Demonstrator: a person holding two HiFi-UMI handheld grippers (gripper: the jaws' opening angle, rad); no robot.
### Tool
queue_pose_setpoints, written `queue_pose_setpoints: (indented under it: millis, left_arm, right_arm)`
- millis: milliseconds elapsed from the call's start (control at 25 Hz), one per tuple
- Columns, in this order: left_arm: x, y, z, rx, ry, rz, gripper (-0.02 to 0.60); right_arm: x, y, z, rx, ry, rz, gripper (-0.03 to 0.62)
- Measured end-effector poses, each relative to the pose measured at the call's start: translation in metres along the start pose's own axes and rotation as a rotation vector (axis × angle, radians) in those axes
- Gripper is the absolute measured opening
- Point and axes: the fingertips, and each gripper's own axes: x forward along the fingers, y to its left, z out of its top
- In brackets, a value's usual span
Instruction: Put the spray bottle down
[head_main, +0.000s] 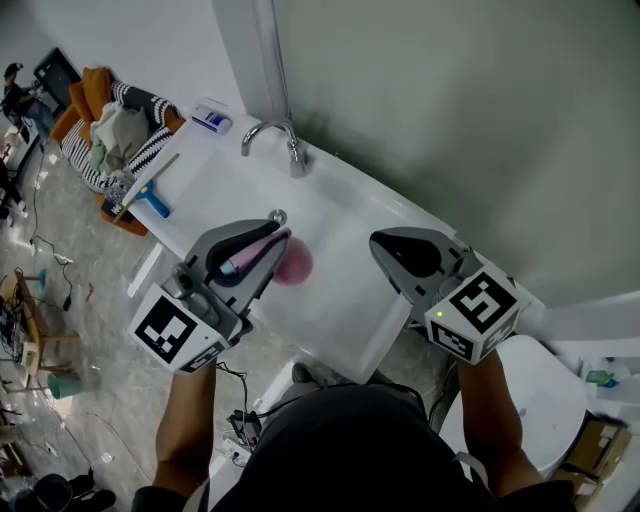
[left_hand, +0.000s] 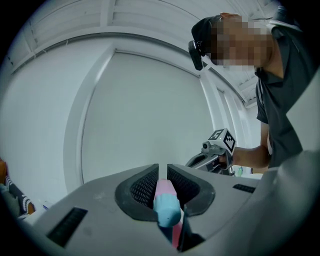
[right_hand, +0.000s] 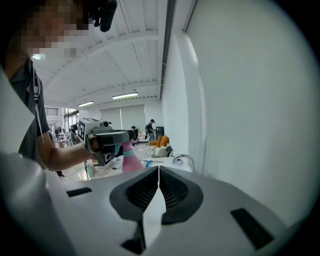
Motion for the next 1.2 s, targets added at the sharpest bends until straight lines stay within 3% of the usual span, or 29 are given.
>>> queue_pose_setpoints:
  millis: [240,680,1200]
  left_arm:
    - [0.036,0.001,-0.008,-0.015,0.011,0.039,0.052]
    - [0.073,-0.008,-0.019,-0.013,0.041,0.071,0.052]
    - [0.102,0.037,-0.053,-0.055,0.038,0.032,0.052]
  right_arm:
    - [-0.003,-0.036,-0.007,-0.002,-0.002,0.049,0.009]
    - [-0.012,-0.065,-0.027,0.020,0.006,0.093,0.009]
    - [0.006,-0.093,-0.042,0.072,0.035,0.025,0.009]
